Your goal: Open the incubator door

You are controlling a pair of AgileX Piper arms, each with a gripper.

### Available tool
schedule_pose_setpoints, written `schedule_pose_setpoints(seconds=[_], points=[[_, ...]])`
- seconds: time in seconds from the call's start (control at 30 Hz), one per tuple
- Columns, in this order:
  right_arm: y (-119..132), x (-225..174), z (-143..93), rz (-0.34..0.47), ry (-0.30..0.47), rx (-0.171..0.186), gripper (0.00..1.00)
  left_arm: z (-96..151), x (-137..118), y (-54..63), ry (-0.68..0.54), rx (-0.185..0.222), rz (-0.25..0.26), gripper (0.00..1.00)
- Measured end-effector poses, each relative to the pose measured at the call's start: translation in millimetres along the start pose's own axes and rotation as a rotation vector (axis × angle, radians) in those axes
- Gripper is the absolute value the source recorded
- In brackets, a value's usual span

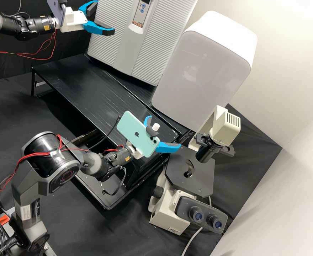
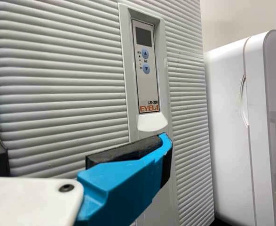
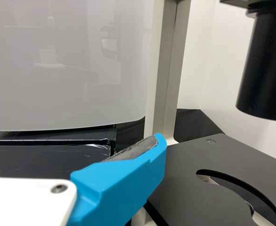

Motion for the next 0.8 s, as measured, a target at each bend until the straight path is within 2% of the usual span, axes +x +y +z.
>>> schedule_pose_setpoints(seconds=[0.13,0.8], points=[[0.0,0.0,0.0,0.0,0.0,0.0,1.0,-3.9,0.5,-3.5,0.009,-0.001,-0.008,0.0],[0.0,0.0,0.0,0.0,0.0,0.0,1.0,-12.0,-2.3,-3.1,0.031,0.003,-0.009,0.0]])
